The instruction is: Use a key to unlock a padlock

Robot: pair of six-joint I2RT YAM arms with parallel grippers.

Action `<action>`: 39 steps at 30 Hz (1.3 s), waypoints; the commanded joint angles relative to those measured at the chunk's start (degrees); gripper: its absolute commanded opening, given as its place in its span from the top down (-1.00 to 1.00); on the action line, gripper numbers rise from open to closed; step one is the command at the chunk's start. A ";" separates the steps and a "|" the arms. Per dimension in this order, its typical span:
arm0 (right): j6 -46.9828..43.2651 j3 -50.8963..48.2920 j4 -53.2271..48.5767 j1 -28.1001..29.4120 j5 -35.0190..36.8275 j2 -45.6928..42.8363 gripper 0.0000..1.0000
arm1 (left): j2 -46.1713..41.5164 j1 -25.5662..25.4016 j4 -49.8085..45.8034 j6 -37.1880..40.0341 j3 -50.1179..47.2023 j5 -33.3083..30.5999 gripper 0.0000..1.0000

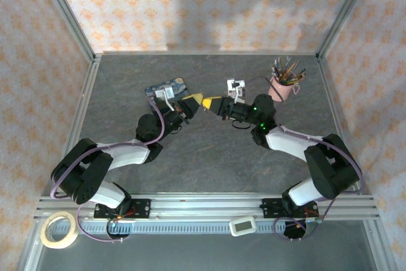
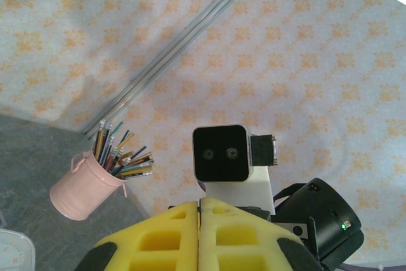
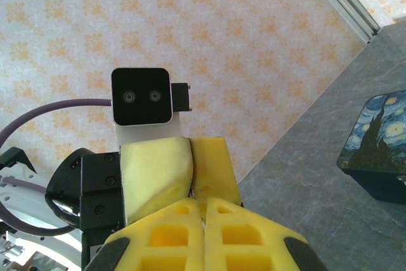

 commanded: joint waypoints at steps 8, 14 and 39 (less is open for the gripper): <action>-5.84 -0.42 -3.74 0.19 1.43 -1.43 1.00 | -5.97 6.44 3.12 -7.49 -7.30 -8.23 -0.70; -12.20 0.62 -11.74 0.60 4.89 -2.56 1.00 | -6.69 8.20 -1.36 -9.53 -9.17 -8.91 -0.68; -31.05 7.14 -43.55 4.76 41.44 -4.31 1.00 | 2.18 8.47 -45.46 -1.40 -2.54 -21.86 -0.57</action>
